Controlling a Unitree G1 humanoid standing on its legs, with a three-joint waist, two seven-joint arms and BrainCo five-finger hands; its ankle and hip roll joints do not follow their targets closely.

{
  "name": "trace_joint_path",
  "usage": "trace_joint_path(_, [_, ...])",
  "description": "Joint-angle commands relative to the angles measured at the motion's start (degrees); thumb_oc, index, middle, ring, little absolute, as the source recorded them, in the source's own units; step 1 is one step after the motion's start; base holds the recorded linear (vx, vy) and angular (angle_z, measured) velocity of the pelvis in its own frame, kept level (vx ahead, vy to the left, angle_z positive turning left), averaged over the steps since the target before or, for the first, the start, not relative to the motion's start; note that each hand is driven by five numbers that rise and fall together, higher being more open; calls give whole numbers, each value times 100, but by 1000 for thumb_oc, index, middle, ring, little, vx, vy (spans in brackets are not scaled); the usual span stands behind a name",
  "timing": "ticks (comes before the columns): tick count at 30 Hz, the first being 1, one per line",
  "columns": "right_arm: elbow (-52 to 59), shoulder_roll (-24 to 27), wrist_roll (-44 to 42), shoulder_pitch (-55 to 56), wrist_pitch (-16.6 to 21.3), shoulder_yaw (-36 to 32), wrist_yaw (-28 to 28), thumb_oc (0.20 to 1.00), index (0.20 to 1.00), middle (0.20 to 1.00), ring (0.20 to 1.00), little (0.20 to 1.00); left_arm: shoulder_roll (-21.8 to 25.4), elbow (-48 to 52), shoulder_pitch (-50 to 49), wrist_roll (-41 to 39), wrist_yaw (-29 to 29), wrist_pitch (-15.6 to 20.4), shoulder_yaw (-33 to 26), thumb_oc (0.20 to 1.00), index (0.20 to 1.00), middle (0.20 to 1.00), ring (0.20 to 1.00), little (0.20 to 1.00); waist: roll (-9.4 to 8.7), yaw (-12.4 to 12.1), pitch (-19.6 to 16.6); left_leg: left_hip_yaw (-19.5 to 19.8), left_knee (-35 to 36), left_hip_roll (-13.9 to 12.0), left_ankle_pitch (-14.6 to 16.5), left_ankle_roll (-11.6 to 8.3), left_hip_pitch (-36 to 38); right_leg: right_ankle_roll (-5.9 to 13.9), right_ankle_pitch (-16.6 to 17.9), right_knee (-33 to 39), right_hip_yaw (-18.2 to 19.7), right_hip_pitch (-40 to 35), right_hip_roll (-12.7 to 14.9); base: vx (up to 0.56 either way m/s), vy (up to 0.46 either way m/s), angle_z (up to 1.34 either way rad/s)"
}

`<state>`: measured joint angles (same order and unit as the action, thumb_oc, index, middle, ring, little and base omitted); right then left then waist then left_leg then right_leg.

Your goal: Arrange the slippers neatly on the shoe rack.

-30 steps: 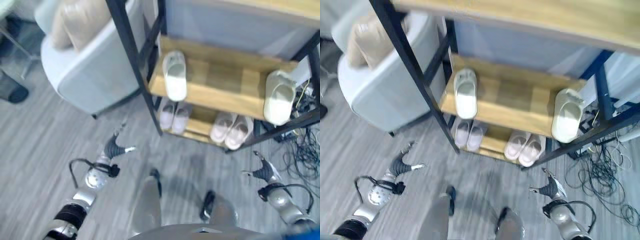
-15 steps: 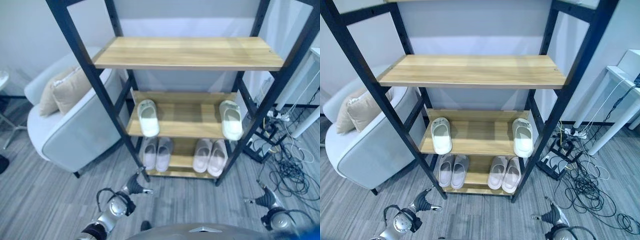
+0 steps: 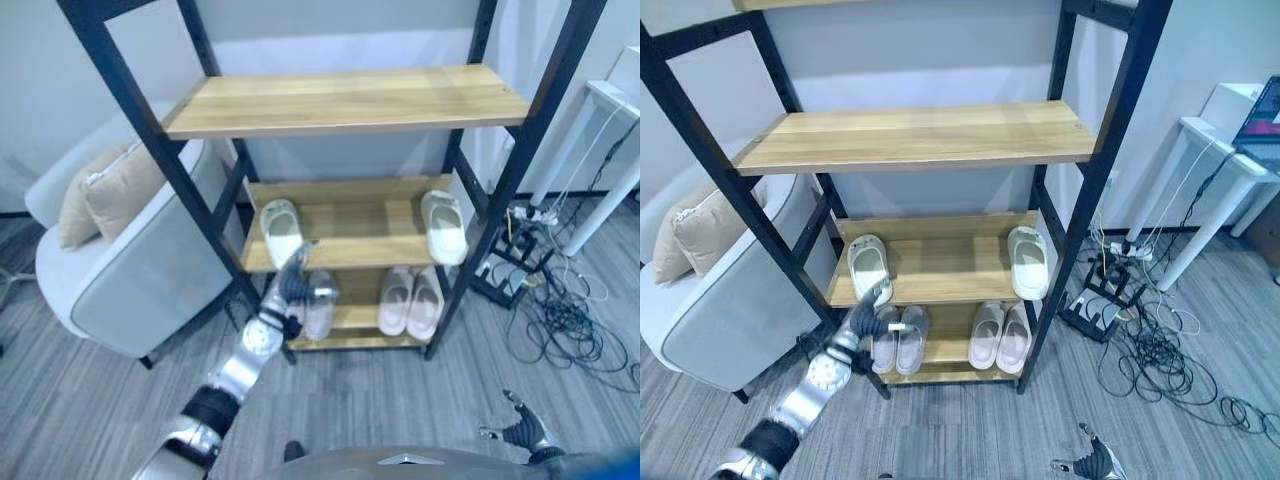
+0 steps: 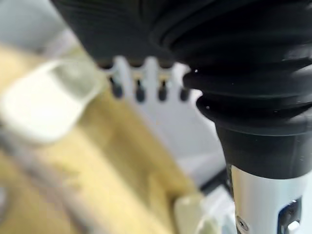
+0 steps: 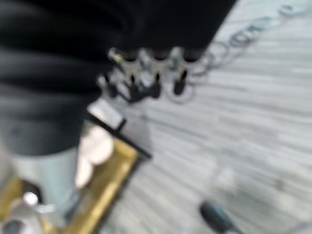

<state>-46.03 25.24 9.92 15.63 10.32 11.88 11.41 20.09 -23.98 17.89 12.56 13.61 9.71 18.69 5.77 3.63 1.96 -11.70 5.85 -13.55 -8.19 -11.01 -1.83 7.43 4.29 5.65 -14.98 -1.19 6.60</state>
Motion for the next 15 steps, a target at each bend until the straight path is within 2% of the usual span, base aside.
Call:
trace_joint_path(1, [327, 214, 59, -192, 103, -128, -1, 1000, 1000, 1000, 1000, 1000, 219, -368, 947, 363, 588, -55, -120, 1000, 1000, 1000, 1000, 1000, -45, 96, 436, 2, -85, 241, 75, -75, -100, 297, -380, -65, -74, 125, 403, -5, -5, -21])
trace_joint_path(2, [328, 215, 60, -199, 102, -135, -2, 1000, 1000, 1000, 1000, 1000, 211, -391, 971, 365, 598, -48, -115, 1000, 1000, 1000, 1000, 1000, -42, 89, 443, -3, -85, 239, 75, -75, -102, 296, -378, -65, -70, 130, 402, -40, 2, -15])
trace_joint_path(4, [419, 436, 335, -383, 38, -80, 201, 1000, 1000, 1000, 1000, 1000, 361, -1019, 1803, 205, 986, -271, -212, 1000, 1000, 1000, 1000, 1000, -2, 176, 660, -15, -85, 235, 36, -67, -270, 302, -327, -75, 37, 378, 392, -81, 4, -13])
trace_joint_path(5, [413, 430, 337, -405, 37, -85, 204, 1000, 1000, 1000, 1000, 1000, 361, -1051, 1842, 201, 996, -260, -205, 1000, 1000, 1000, 1000, 1000, -2, 170, 670, -16, -85, 234, 33, -66, -282, 301, -325, -80, 41, 394, 391, -116, -3, -25])
trace_joint_path(6, [431, 545, 513, -524, -18, -4, 329, 1000, 1000, 1000, 1000, 1000, 545, -1661, 2518, 344, 1257, -467, -74, 1000, 1000, 1000, 1000, 1000, -1, 216, 770, -35, -85, 229, -11, -56, -418, 305, -297, -128, 79, 563, 376, -69, -4, -26])
trace_joint_path(7, [428, 537, 515, -536, -19, -13, 330, 1000, 1000, 1000, 1000, 1000, 541, -1695, 2554, 340, 1266, -455, -60, 1000, 1000, 1000, 1000, 1000, -3, 204, 770, -38, -85, 228, -14, -55, -432, 304, -298, -138, 84, 584, 376, -72, -38, -17])
trace_joint_path(8, [448, 564, 542, -568, -33, -4, 435, 1000, 1000, 1000, 1000, 1000, 739, -1988, 3054, 619, 1447, -634, 87, 1000, 1000, 1000, 1000, 1000, -46, 233, 793, -62, -85, 182, -29, -56, -521, 311, -277, -154, 88, 700, 354, -19, -55, -12])
trace_joint_path(11, [512, 502, 505, -562, -25, 17, 535, 1000, 1000, 1000, 1000, 1000, 981, -2442, 3608, 958, 1694, -802, 242, 1000, 1000, 1000, 1000, 1000, -155, 250, 852, -109, -85, 104, -63, -78, -648, 321, -257, -184, 129, 894, 317, -18, -58, -13])
trace_joint_path(12, [509, 489, 505, -573, -26, 14, 536, 1000, 1000, 1000, 1000, 1000, 981, -2470, 3636, 955, 1703, -791, 259, 1000, 1000, 1000, 1000, 1000, -163, 239, 848, -114, -85, 103, -66, -78, -662, 319, -258, -192, 135, 916, 317, -28, -59, -13])
trace_joint_path(15, [515, 500, 461, -661, 13, 181, 624, 1000, 1000, 1000, 1000, 1000, 1523, -3260, 4369, 855, 1873, -872, 507, 1000, 1000, 1000, 1000, 1000, -301, 275, 965, -154, -85, 24, -142, -91, -873, 354, -190, -216, 209, 1198, 254, -34, -51, -7])
